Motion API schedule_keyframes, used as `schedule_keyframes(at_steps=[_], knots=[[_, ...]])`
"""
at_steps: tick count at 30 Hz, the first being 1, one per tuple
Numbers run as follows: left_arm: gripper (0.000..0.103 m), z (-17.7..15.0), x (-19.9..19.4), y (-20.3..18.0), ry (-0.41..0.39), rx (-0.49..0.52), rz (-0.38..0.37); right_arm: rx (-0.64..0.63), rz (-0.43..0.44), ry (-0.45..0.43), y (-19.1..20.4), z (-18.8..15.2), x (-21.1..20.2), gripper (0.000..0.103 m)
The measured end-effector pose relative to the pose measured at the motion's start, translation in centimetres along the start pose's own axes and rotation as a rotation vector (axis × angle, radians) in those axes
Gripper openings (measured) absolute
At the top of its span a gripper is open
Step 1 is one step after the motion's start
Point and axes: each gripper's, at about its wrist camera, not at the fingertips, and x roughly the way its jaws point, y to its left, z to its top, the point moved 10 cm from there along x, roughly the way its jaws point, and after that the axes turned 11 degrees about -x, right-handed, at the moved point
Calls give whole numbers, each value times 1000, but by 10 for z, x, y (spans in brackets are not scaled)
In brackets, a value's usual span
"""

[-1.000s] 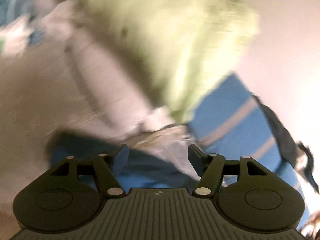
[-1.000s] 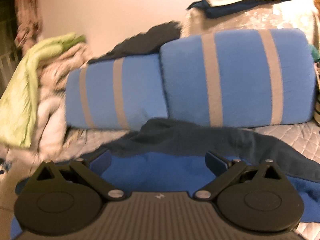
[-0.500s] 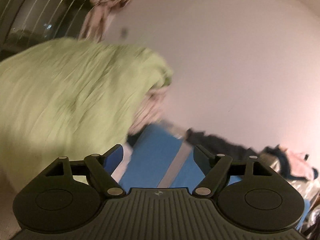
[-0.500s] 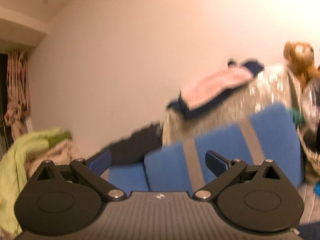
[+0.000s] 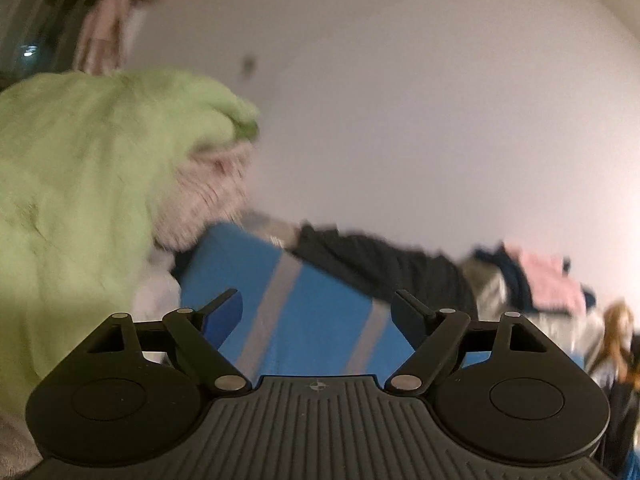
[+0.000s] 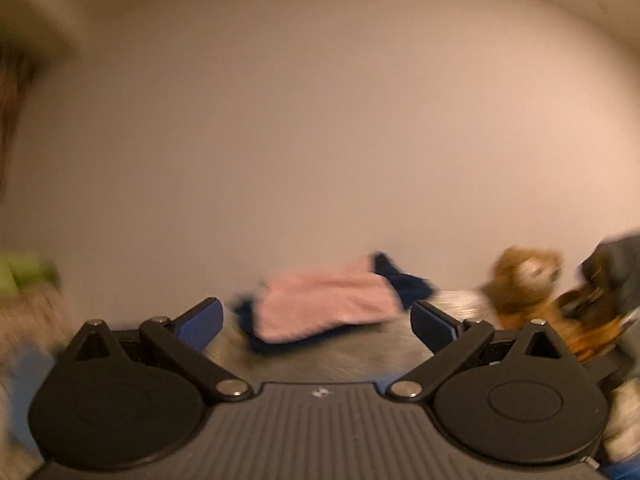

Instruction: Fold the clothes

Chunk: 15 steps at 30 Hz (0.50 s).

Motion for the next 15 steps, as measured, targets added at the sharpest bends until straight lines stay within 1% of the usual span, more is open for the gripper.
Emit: schedule_keyframes(at_steps=[2, 3, 5, 8, 12, 15], knots=[[82, -32, 12, -4, 51, 28, -15, -68, -21, 95, -8, -23, 0, 103], [82, -49, 18, -4, 80, 42, -18, -77, -6, 146, -9, -39, 1, 103], [82, -83, 31, -2, 141, 71, -9, -77, 45, 235, -7, -74, 0, 103], [82, -129, 40, 3, 219, 129, 8, -74, 131, 328, 3, -122, -5, 103], [82, -177, 44, 16, 314, 205, 2, -72, 241, 453, 23, -191, -14, 103], [81, -204, 46, 31, 390, 234, -9, -121, 302, 549, 43, -243, -26, 103]])
